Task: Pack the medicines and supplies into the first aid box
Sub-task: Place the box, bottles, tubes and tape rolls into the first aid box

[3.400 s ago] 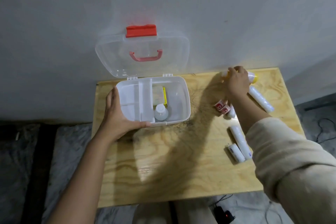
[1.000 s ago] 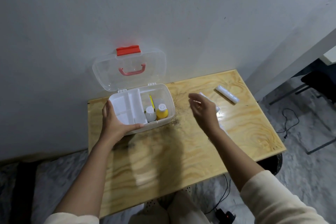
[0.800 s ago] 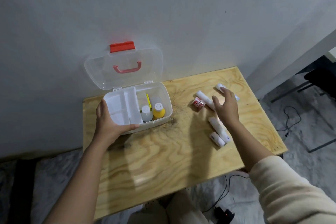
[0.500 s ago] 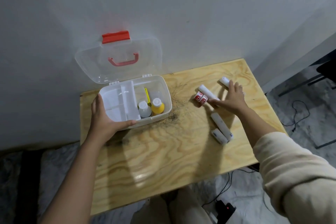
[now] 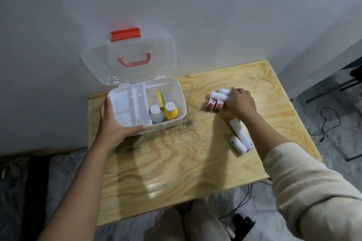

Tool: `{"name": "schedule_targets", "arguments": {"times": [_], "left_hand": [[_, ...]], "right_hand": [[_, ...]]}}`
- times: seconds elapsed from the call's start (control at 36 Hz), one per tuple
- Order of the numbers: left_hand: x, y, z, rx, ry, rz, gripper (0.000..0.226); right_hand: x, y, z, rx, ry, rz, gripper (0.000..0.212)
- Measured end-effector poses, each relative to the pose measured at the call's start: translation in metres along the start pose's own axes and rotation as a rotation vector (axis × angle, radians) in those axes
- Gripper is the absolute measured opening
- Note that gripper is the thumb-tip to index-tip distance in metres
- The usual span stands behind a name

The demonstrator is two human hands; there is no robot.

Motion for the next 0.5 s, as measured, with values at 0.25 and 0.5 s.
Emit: {"name": "schedule_targets", "arguments": {"times": [0.25,0.5], "left_hand": [[0.002,0.001,-0.001,0.005,0.02,0.018,0.126],[0.002,0.0,-0.001,0.001,0.005,0.013,0.128]], "right_hand": [[-0.016,0.003,0.004,0.016,-0.105,-0.028,0.038],[-0.001,-0.003,-0.009,0.031,0.02,0.0,0.038]]}}
Point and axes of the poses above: each hand's wrist, its own z-axis towards the middle knuckle, its own y-axis out of the palm, x = y × z, the point moved 7 cm from there along z, towards the middle knuckle, and after that the axes turned 4 degrees about x, right-handed, at the moved point
